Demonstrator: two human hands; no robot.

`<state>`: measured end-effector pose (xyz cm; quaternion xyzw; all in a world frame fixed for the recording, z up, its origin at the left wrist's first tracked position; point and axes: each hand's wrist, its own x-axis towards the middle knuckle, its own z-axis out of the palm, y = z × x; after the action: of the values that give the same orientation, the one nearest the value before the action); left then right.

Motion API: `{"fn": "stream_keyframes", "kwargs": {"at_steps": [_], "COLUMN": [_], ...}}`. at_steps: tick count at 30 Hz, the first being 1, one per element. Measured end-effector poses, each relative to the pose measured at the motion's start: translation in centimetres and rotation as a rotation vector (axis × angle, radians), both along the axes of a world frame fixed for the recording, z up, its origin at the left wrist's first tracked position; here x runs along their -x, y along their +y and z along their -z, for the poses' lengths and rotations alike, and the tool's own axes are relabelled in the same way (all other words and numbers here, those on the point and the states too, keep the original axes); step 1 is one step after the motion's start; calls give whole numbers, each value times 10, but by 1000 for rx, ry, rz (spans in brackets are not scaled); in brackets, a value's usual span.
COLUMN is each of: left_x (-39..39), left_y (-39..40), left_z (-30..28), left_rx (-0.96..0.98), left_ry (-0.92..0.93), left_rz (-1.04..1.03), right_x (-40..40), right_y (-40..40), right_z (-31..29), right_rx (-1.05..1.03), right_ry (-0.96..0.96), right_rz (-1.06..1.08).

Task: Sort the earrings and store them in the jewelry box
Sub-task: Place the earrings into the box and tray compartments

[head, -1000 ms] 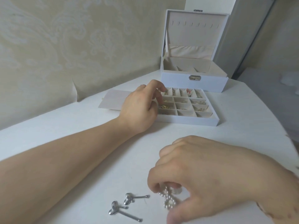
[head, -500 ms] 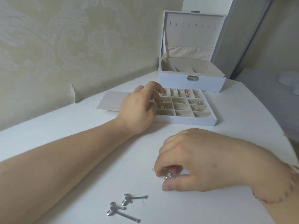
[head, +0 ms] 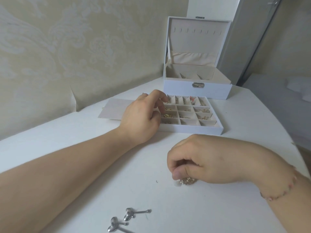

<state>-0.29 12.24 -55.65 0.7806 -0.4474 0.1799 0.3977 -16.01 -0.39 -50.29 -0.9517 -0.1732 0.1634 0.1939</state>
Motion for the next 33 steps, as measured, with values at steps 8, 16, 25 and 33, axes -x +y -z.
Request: {"fn": "stream_keyframes", "kwargs": {"at_steps": [8, 16, 25, 33], "left_x": [0, 0, 0, 1], "left_y": [0, 0, 0, 0], "left_z": [0, -1, 0, 0], "left_rx": [1, -4, 0, -6], "left_ry": [0, 0, 4, -4], "left_rz": [2, 1, -7, -13], "right_x": [2, 4, 2, -18], "right_y": [-21, -8, -12, -43], "right_z": [-7, -3, 1, 4], "right_rx": [-128, 14, -56, -373], "right_ry": [64, 29, 12, -417], "right_rz": [78, 5, -31, 225]}}
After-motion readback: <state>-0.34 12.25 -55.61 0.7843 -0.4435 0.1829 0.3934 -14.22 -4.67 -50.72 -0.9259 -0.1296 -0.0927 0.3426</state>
